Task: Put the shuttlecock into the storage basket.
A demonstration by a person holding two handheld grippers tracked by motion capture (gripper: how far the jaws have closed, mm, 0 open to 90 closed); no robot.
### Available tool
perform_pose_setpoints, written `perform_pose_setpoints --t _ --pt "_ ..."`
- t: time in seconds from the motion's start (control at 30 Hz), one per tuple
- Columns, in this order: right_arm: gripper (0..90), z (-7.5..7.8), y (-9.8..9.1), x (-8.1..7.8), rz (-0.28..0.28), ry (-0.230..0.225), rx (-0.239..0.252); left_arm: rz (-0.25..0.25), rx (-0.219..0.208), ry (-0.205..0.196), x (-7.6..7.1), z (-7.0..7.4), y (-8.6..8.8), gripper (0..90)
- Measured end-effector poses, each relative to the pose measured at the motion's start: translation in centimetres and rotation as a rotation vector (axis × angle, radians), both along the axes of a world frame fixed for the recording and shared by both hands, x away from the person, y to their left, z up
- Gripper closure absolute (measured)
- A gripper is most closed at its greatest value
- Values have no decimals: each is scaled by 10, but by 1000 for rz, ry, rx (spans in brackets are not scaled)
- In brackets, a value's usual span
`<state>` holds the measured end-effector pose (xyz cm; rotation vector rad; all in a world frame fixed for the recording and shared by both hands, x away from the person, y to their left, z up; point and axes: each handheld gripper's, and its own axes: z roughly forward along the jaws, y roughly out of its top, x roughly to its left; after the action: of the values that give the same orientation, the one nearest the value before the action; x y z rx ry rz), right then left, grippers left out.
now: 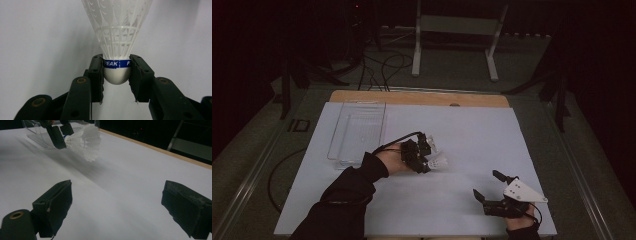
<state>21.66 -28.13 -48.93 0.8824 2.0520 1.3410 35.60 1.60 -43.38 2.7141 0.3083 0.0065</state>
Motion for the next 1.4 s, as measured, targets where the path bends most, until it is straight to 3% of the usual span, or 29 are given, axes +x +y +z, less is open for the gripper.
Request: perform_pose_setpoints --t 0.53,0.7,0.9,1.4 --pt "96 1 0 -1 1 -7 1 4 -4 11 -3 19 12 662" --pt "97 2 0 -1 1 -10 -3 6 17 19 -6 24 15 662" --pt "96 2 1 -2 3 -15 -7 43 14 49 -4 36 25 662" --pt "96 3 2 -3 0 -14 -10 100 34 33 -1 58 50 662"
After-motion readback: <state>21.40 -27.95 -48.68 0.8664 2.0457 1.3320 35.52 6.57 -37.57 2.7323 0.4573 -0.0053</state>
